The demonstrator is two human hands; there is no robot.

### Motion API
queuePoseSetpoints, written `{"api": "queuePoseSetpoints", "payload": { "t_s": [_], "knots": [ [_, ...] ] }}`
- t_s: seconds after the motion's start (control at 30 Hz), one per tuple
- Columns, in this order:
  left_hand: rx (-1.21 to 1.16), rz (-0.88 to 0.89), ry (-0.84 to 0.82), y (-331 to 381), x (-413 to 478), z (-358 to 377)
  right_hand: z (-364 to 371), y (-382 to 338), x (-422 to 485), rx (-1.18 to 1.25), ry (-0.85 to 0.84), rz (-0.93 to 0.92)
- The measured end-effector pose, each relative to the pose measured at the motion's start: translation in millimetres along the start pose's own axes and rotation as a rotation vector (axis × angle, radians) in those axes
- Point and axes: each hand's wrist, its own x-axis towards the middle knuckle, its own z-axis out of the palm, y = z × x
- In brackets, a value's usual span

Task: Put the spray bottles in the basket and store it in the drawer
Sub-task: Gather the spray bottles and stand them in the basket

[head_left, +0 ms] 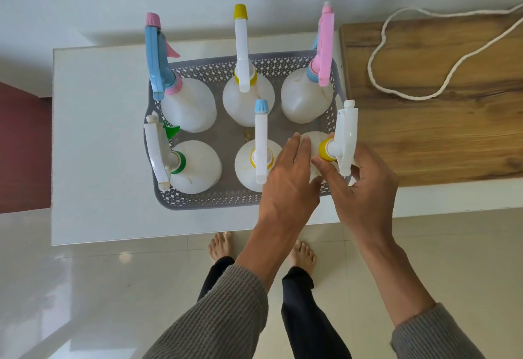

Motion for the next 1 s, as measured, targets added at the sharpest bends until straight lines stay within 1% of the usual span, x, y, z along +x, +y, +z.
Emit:
{"api": "queuePoseSetpoints", "payload": {
  "t_s": [0.2, 0.3, 0.57, 0.73, 0.87, 1.0],
  "knots": [
    [-0.015, -0.005, -0.02, -2.5, 3.3, 0.9, 5.6, 3.9, 1.7, -0.019, 0.017, -0.001],
    [-0.045, -0.024, -0.008, 0.4, -0.1, 3.1, 5.5, 6.2, 1.9, -0.037, 0.017, -0.03],
    [-0.016, 0.007, 0.132, 6.4, -19.4, 10.1, 4.5, 7.4, -1.5, -0.061, 0.003, -0.075],
    [-0.025, 0.047, 0.203, 6.8, -47.0, 9.6, -1.8, 11.7, -13.9, -0.065, -0.011, -0.061],
    [0.037, 0.101, 0.266, 0.2, -80.3, 8.3, -5.0, 15.8, -37.9, -0.152, -0.013, -0.048],
    [0.02, 0.109, 0.328, -22.8, -121.2, 4.0, 1.0, 17.0, -74.7, -0.333, -0.008, -0.027]
  ]
}}
